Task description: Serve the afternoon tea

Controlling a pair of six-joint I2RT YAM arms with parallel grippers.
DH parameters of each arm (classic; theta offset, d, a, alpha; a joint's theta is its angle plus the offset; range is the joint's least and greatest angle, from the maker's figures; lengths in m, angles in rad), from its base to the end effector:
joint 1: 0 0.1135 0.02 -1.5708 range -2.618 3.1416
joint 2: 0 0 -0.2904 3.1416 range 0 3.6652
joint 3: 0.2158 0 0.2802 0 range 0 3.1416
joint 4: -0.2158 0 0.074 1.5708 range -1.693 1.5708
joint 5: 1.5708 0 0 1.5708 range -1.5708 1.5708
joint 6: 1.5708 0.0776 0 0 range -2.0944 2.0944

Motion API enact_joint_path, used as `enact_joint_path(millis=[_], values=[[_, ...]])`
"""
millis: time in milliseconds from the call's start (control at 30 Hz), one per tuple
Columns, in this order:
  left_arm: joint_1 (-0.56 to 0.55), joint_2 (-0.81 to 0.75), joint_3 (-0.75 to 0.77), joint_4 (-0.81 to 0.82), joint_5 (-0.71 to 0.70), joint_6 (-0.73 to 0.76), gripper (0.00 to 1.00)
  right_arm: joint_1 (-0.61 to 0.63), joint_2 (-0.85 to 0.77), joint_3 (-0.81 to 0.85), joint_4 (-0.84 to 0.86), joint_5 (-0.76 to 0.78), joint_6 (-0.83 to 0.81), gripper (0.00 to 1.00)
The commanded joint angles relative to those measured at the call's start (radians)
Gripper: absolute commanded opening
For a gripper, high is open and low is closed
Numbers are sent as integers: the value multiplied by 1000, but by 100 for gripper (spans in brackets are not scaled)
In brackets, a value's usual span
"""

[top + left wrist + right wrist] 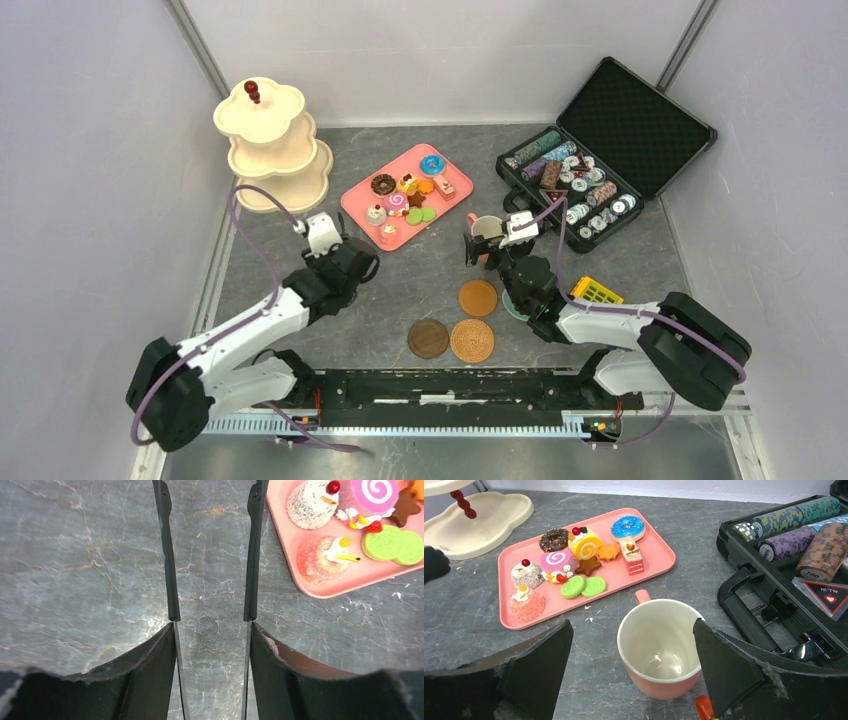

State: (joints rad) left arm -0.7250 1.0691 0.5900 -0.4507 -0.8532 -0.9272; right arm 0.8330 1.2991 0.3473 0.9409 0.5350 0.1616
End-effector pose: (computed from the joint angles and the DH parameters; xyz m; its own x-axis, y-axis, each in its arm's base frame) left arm 0.2077 -0.1059 0.1950 -0.4391 -0.3138 -0.8419 -0.4206 0.8998 -0.1160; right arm 0.2247 0.1883 0.2036 -0.0545 0.1458 -0.9878 -0.2886 0.9447 0.1554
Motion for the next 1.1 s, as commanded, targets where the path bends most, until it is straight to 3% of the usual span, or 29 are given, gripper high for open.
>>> enact_joint_path(millis=[0,200,433,767,1067], values=[[99,-98,146,-204,188,213,59,-4,9,32,9,15,-7,98],[190,-156,350,-400,404,364,58,-5,16,42,-5,9,-2,98],[247,-4,695,-599,536,561,60,-5,21,55,-23,5,0,98],[291,145,823,-564,760,578,58,-4,-13,64,-41,-57,-27,98],[291,340,923,-459,813,621,57,-12,-124,298,-473,-5,-150,98]])
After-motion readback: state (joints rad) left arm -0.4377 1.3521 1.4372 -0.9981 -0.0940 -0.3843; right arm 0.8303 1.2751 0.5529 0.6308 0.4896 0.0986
